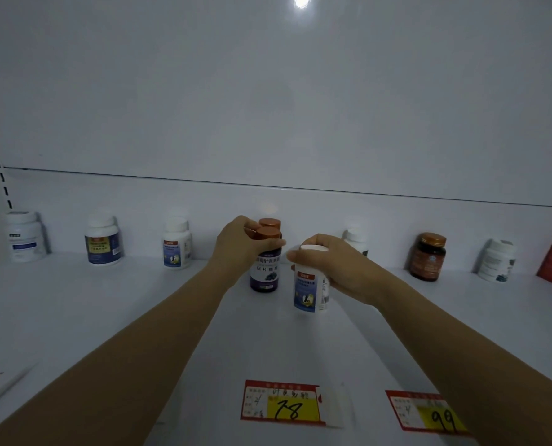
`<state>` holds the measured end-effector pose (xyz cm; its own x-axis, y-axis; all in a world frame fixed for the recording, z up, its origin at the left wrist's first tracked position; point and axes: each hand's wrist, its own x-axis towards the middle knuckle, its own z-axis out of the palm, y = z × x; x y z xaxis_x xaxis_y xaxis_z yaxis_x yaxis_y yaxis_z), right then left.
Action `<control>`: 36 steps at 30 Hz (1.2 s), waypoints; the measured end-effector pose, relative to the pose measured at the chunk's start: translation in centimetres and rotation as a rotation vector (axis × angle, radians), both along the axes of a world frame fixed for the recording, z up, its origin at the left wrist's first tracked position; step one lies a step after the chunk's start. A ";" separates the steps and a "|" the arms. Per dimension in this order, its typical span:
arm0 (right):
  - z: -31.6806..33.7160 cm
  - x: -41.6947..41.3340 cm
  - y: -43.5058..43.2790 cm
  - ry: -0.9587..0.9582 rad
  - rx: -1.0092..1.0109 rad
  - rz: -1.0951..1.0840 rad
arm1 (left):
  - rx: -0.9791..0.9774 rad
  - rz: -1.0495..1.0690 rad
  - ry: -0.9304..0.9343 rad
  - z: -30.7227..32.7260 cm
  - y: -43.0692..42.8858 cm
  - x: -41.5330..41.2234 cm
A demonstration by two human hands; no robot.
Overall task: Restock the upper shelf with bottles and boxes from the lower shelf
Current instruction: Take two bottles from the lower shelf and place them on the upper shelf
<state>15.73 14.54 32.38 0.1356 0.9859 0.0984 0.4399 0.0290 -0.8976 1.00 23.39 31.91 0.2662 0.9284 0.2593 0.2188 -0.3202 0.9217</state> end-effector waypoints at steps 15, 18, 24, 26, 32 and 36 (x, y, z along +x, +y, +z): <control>4.6 -9.1 1.5 -0.325 0.141 0.115 | 0.054 0.026 0.801 0.2 0.0 -8.6; 4.2 -11.8 3.9 -0.530 0.172 0.086 | 0.101 0.098 0.897 -0.2 -0.1 -11.8; 2.5 -13.7 9.6 -0.727 0.096 0.022 | 0.130 0.169 1.055 -1.0 0.6 -16.5; 2.0 -13.7 11.3 -0.738 0.080 -0.016 | 0.148 0.179 1.096 -1.6 1.2 -17.2; 1.8 -13.5 14.2 -0.721 0.077 -0.089 | 0.150 0.171 1.097 -2.5 2.2 -17.8; 1.6 -13.7 14.9 -0.710 0.116 -0.094 | 0.116 0.144 1.062 -2.2 2.9 -17.7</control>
